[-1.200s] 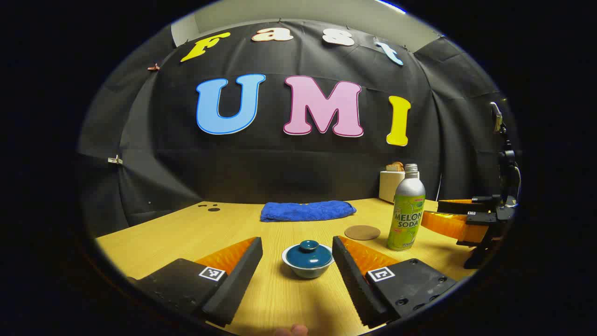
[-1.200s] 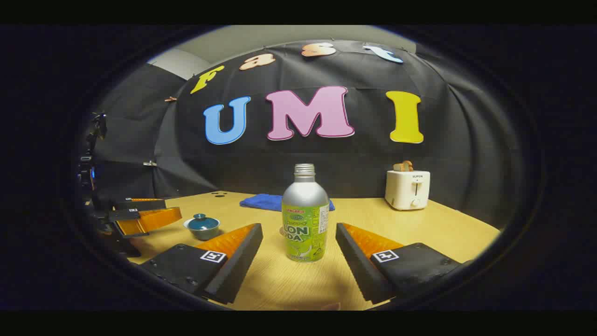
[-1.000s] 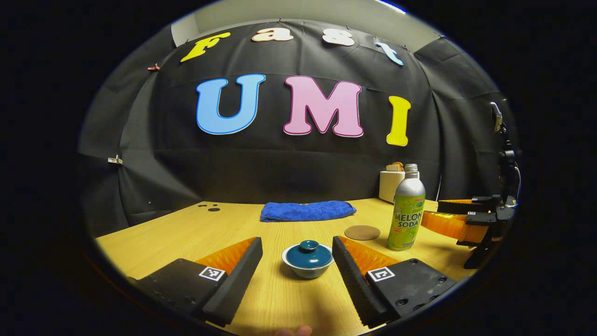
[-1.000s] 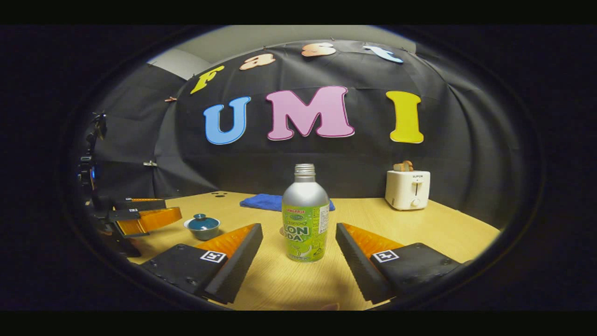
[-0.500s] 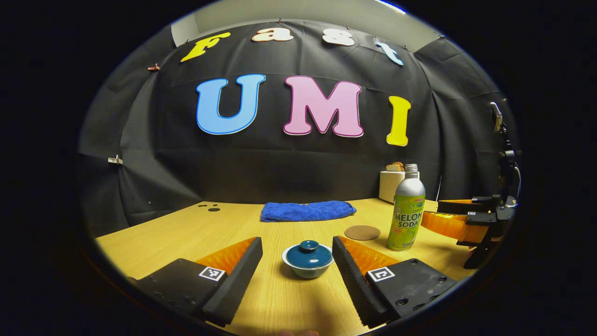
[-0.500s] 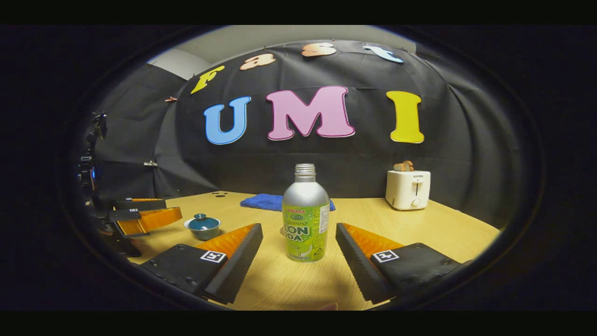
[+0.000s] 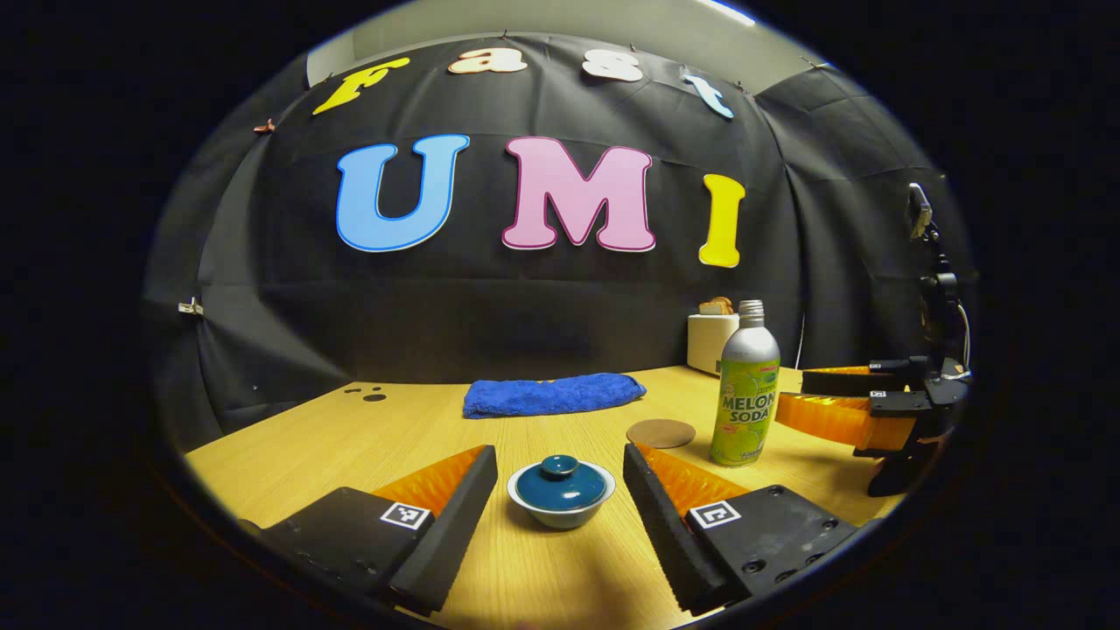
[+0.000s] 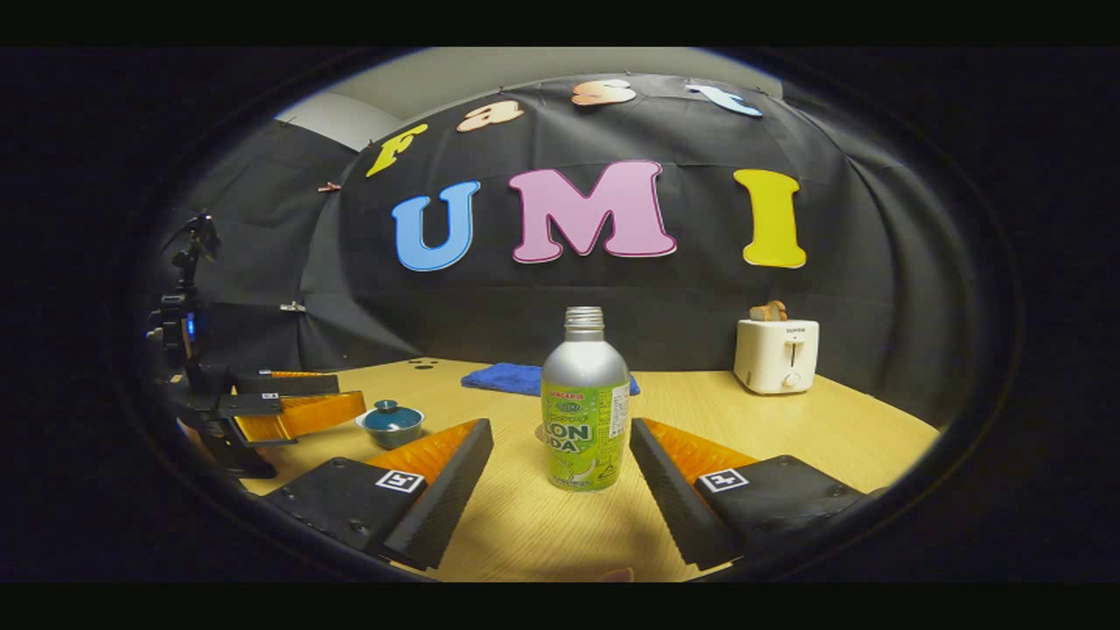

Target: Open the teacup lid with one hand, grasp the water bottle and pour water into the teacup with the other hand; after pouring, place the water bottle on the coaster and then close the teacup lid.

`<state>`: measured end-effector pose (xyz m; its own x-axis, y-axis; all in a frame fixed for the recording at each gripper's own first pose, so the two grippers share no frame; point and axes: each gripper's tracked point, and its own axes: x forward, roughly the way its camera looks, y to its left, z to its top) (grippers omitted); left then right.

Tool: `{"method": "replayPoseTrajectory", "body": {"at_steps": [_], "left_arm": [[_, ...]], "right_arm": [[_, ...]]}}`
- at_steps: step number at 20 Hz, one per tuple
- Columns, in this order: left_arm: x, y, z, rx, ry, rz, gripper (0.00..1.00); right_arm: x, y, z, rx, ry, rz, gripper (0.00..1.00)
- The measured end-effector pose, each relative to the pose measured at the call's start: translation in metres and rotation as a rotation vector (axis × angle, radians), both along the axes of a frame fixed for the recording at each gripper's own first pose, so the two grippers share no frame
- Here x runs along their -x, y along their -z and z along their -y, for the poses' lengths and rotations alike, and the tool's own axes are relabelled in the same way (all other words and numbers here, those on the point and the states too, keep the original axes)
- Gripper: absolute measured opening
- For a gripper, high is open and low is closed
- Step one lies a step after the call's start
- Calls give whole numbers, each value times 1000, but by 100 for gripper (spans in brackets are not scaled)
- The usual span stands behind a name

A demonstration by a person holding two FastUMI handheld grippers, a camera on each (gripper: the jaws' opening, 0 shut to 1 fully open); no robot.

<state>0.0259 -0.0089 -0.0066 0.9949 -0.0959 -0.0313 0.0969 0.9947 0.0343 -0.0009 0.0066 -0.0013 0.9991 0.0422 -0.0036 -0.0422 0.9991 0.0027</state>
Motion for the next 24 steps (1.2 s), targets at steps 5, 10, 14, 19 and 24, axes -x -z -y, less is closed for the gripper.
{"method": "replayPoseTrajectory", "body": {"at_steps": [5, 10, 14, 19, 24], "left_arm": [[-24, 12, 0, 7, 34, -88, 90], [-36, 18, 5, -37, 59, -120, 86], [-41, 24, 10, -75, 75, -152, 74], [-47, 30, 9, -124, 71, -153, 49], [-49, 30, 5, -128, 48, -107, 34]], "right_arm": [[1, 0, 0, 0, 0, 0, 96], [1, 0, -1, -1, -3, -2, 98], [1, 1, -1, -2, -5, -4, 98], [0, 1, 0, -2, -3, -4, 98], [0, 1, -1, -2, -2, -4, 98]]}}
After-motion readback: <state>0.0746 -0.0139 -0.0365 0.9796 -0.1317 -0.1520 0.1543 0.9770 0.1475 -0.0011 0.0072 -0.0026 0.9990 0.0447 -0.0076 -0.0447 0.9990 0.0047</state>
